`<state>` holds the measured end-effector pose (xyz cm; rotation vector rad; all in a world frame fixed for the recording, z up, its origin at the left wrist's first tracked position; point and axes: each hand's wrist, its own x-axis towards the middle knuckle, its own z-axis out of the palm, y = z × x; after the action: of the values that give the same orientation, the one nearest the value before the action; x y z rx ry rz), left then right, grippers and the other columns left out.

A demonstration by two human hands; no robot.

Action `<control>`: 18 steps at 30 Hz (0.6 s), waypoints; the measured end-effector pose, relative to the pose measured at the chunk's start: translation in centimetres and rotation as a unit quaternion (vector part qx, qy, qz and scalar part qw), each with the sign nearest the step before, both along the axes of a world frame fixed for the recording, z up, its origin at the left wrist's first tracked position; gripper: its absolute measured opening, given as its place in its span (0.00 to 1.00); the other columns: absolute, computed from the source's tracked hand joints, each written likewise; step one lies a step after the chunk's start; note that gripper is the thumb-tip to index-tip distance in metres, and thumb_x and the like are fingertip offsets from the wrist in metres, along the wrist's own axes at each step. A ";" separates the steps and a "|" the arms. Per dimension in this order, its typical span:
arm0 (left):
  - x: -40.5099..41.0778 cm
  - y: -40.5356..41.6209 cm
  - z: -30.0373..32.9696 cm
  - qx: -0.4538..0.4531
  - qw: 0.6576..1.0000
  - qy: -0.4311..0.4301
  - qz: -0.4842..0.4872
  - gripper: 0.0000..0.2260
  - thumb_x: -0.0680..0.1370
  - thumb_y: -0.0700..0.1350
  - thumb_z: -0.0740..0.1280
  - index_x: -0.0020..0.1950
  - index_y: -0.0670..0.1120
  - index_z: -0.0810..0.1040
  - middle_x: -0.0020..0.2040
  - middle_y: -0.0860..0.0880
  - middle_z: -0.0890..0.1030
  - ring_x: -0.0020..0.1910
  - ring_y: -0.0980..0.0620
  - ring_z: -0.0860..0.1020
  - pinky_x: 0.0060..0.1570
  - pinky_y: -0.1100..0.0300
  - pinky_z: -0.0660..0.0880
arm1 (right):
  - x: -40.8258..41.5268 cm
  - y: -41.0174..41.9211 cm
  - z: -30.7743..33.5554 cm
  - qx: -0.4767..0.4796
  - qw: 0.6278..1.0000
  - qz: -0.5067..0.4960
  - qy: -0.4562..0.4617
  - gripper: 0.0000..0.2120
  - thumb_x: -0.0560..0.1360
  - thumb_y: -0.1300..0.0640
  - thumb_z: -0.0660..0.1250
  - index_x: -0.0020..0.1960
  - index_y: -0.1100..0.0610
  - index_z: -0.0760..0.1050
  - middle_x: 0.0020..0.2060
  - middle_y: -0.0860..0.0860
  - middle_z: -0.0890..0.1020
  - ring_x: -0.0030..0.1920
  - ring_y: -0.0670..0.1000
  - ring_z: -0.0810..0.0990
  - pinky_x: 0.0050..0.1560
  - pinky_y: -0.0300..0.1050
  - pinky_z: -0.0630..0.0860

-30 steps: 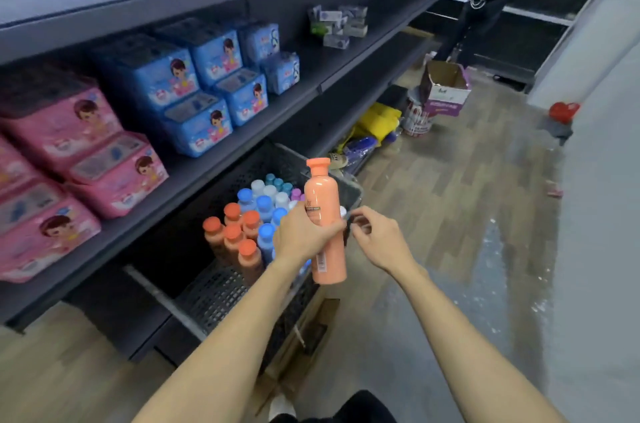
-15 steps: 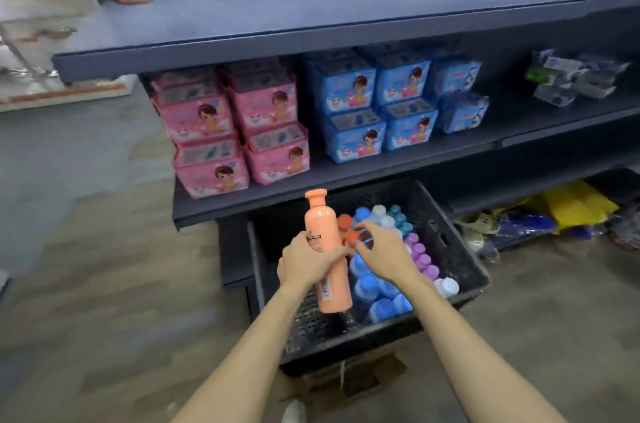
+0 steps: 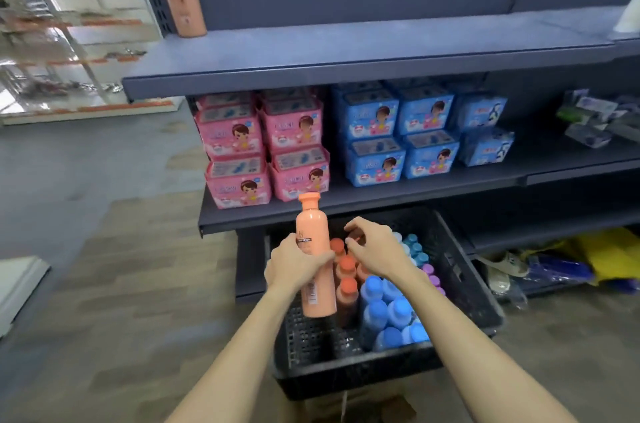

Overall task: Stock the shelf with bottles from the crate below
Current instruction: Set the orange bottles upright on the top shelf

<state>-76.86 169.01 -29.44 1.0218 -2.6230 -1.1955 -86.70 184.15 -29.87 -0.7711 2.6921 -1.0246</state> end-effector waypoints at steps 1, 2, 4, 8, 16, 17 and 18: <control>-0.4 -0.4 1.1 -0.009 1.000 0.009 -0.007 0.25 0.57 0.68 0.70 0.45 0.54 0.74 0.43 0.56 0.80 0.45 0.51 0.79 0.45 0.55 0.75 | -0.1 -0.4 1.1 0.001 1.000 0.003 0.016 0.09 0.74 0.53 0.67 0.54 0.48 0.78 0.43 0.41 0.82 0.47 0.46 0.81 0.52 0.48 0.78; -0.7 -0.8 2.3 -0.024 0.999 0.015 -0.020 0.25 0.58 0.68 0.71 0.46 0.54 0.74 0.43 0.57 0.79 0.46 0.52 0.79 0.45 0.55 0.75 | -0.2 -0.8 2.3 0.004 1.000 0.008 0.030 0.09 0.74 0.52 0.67 0.54 0.47 0.77 0.44 0.42 0.82 0.47 0.47 0.81 0.52 0.48 0.77; -1.1 -1.5 5.0 -0.066 0.996 0.034 -0.042 0.25 0.60 0.66 0.72 0.49 0.55 0.73 0.45 0.58 0.77 0.49 0.51 0.78 0.45 0.56 0.72 | -0.4 -1.6 5.3 -0.001 0.998 0.015 0.060 0.08 0.74 0.50 0.66 0.53 0.47 0.76 0.47 0.43 0.83 0.49 0.48 0.81 0.53 0.49 0.78; -2.0 -3.6 12.3 -0.204 0.971 0.113 -0.045 0.26 0.60 0.70 0.69 0.47 0.55 0.71 0.43 0.58 0.77 0.50 0.49 0.80 0.44 0.55 0.72 | -1.5 -3.2 12.8 -0.022 0.990 0.037 0.137 0.09 0.76 0.51 0.64 0.56 0.47 0.76 0.51 0.43 0.84 0.52 0.47 0.81 0.54 0.49 0.78; -3.2 -9.2 30.1 -0.332 0.896 0.293 -0.022 0.24 0.59 0.68 0.70 0.41 0.52 0.68 0.37 0.56 0.78 0.41 0.49 0.79 0.38 0.55 0.74 | -3.1 -6.9 29.3 -0.050 0.958 0.079 0.271 0.11 0.76 0.53 0.66 0.58 0.52 0.77 0.48 0.46 0.84 0.47 0.50 0.82 0.51 0.49 0.79; -3.3 -9.8 31.5 -0.340 0.891 0.301 -0.017 0.25 0.59 0.68 0.69 0.41 0.52 0.68 0.36 0.56 0.78 0.40 0.49 0.78 0.39 0.54 0.75 | -3.3 -7.5 30.8 -0.042 0.955 0.078 0.284 0.11 0.76 0.54 0.66 0.58 0.52 0.76 0.48 0.46 0.84 0.47 0.50 0.82 0.51 0.49 0.79; -3.3 -10.4 32.8 -0.345 0.888 0.305 -0.012 0.25 0.58 0.69 0.69 0.42 0.52 0.69 0.36 0.56 0.78 0.39 0.50 0.78 0.39 0.54 0.76 | -3.5 -8.1 32.1 -0.027 0.951 0.074 0.300 0.12 0.76 0.53 0.65 0.59 0.51 0.76 0.49 0.46 0.84 0.48 0.51 0.82 0.51 0.50 0.79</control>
<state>-80.20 158.59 3.32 0.3841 -2.2344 -0.3862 -90.18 176.06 2.19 -1.4796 3.0225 -0.9457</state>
